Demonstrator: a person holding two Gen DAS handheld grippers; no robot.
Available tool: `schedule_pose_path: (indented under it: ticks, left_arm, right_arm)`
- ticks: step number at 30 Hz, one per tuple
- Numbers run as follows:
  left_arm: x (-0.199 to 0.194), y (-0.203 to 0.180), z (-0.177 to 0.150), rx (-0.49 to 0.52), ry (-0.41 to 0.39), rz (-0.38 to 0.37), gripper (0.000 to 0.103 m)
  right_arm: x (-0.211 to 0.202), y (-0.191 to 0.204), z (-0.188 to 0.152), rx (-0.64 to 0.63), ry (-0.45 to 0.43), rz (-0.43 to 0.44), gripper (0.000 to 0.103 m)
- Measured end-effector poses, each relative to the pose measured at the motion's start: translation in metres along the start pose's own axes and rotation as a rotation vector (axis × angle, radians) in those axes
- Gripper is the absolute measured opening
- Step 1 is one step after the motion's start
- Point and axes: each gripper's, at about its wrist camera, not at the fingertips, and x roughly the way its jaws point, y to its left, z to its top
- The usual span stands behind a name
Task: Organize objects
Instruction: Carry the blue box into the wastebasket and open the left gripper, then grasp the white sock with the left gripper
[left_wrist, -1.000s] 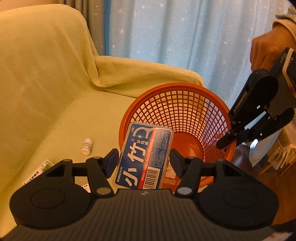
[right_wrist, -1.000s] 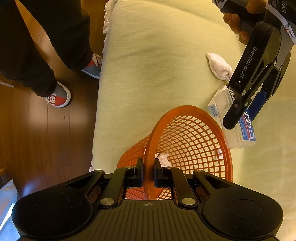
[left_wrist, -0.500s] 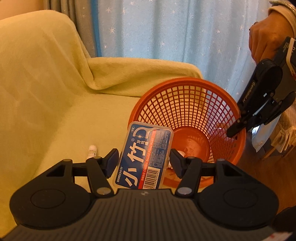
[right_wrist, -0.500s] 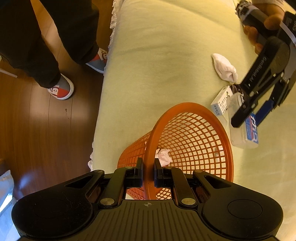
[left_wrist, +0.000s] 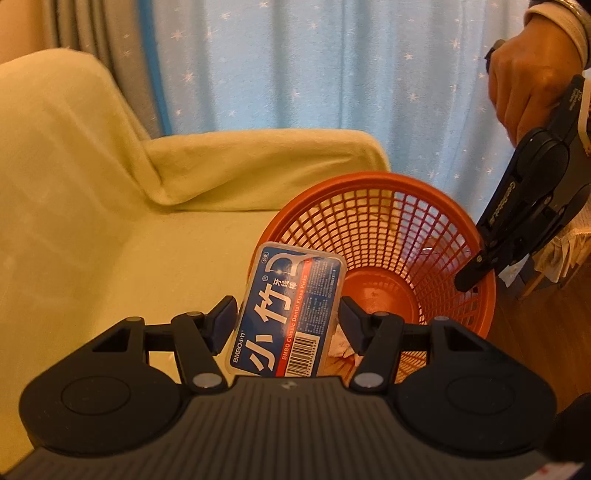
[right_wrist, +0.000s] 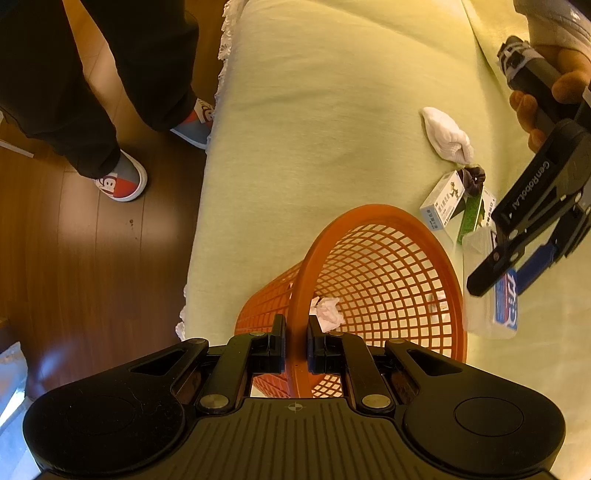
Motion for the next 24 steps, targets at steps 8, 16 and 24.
schedule_pose_path:
  ticks: [8, 16, 24]
  left_arm:
    - [-0.001, -0.002, 0.011, 0.001, -0.045, -0.040, 0.082]
    - [-0.021, 0.030, -0.016, -0.084, 0.015, 0.070, 0.075]
    - [-0.050, 0.059, -0.059, -0.198, 0.074, 0.182, 0.074]
  right_arm:
    - [0.000, 0.000, 0.000, -0.001, 0.000, -0.001, 0.007]
    - [0.001, 0.000, 0.003, 0.007, 0.000, 0.001, 0.007]
    - [0.002, -0.001, 0.004, 0.035, -0.004, -0.001, 0.007]
